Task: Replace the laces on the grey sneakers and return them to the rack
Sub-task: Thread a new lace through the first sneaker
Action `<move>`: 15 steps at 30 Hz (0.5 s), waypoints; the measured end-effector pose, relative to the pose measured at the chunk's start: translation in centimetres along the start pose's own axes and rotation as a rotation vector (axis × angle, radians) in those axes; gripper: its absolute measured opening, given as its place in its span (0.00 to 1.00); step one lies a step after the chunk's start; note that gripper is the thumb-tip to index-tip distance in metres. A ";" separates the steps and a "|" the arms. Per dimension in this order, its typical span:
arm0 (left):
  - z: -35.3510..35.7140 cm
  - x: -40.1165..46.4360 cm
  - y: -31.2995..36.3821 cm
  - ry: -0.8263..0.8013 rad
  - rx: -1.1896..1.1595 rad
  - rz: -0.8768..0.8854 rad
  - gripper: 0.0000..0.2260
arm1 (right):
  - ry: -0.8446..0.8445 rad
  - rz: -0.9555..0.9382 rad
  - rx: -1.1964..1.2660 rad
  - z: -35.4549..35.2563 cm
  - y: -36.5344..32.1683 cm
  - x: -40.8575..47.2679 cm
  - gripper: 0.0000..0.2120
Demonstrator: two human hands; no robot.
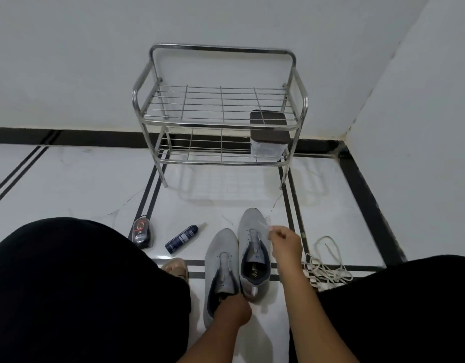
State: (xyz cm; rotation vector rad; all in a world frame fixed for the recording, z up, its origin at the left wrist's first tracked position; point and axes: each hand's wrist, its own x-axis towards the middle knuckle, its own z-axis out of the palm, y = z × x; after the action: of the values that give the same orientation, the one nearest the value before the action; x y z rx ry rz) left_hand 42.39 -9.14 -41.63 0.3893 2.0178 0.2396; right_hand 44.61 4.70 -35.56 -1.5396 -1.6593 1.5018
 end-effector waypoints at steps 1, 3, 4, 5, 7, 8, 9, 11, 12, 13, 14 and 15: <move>-0.1 0.0 0.0 0.007 -0.054 -0.067 0.20 | -0.007 0.058 0.004 0.4 0.9 -0.2 0.05; -0.4 0.6 0.0 0.064 -0.289 -0.158 0.19 | -0.004 0.195 0.103 0.9 2.0 -0.3 0.06; -0.7 1.0 0.1 0.085 -0.428 -0.158 0.18 | 0.017 0.249 0.165 1.1 2.0 -0.3 0.06; -1.3 0.9 0.1 0.094 -0.548 -0.150 0.17 | 0.039 0.272 0.205 1.2 1.8 -0.1 0.06; -3.0 0.9 0.0 0.166 -0.713 -0.143 0.15 | 0.055 0.213 0.244 1.6 0.4 0.3 0.05; -3.9 1.2 -0.2 0.250 -0.721 -0.141 0.15 | 0.045 0.155 0.291 1.7 -0.9 0.3 0.04; -4.7 1.7 -0.3 0.347 -0.705 -0.154 0.14 | 0.013 0.108 0.363 2.0 -2.4 0.4 0.03; -6.1 2.3 -0.4 0.471 -0.673 -0.197 0.13 | -0.065 0.017 0.511 2.1 -5.6 0.3 0.02; -6.4 2.7 -0.5 0.492 -0.665 -0.200 0.10 | -0.098 -0.031 0.552 2.1 -7.0 0.4 0.01; -6.5 3.2 -0.6 0.492 -0.652 -0.197 0.07 | -0.130 -0.082 0.559 2.2 -8.0 0.6 0.01; -6.3 3.8 -0.6 0.486 -0.626 -0.191 0.05 | -0.157 -0.130 0.523 2.5 -8.2 1.3 0.02; -6.2 4.3 -0.6 0.479 -0.583 -0.183 0.03 | -0.177 -0.160 0.440 3.0 -7.8 1.8 0.03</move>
State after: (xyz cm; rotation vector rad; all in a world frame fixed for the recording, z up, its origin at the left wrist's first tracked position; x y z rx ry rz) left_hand 34.97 -8.14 -42.56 -0.2438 2.3035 0.8431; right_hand 38.17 6.65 -30.33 -1.0438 -1.3784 1.8056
